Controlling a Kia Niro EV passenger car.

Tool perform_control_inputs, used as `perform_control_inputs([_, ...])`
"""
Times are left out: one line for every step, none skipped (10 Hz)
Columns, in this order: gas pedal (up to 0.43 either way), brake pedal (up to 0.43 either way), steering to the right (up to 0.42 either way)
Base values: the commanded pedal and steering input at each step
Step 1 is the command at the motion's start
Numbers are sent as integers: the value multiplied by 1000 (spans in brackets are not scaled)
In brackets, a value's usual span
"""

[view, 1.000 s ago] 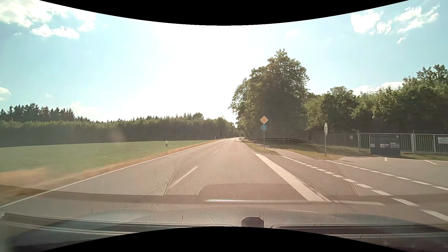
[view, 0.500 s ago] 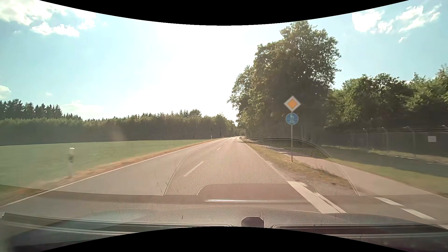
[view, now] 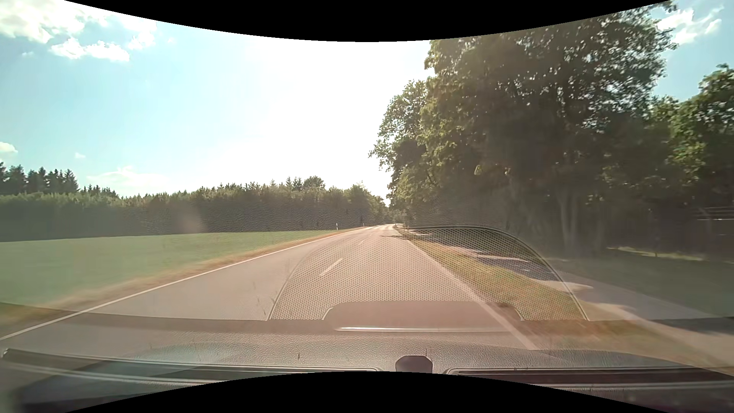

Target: Follow the waypoints while adhering to traffic rules and regulations

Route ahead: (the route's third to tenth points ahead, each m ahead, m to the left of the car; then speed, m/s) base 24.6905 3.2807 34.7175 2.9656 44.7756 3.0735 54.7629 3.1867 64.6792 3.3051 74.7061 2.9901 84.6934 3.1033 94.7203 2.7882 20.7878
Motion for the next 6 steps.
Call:
perform_control_inputs([110,6,-1])
perform_control_inputs([110,6,-1])
perform_control_inputs([110,6,-1])
perform_control_inputs([110,6,-1])
perform_control_inputs([110,6,-1])
perform_control_inputs([110,6,-1])
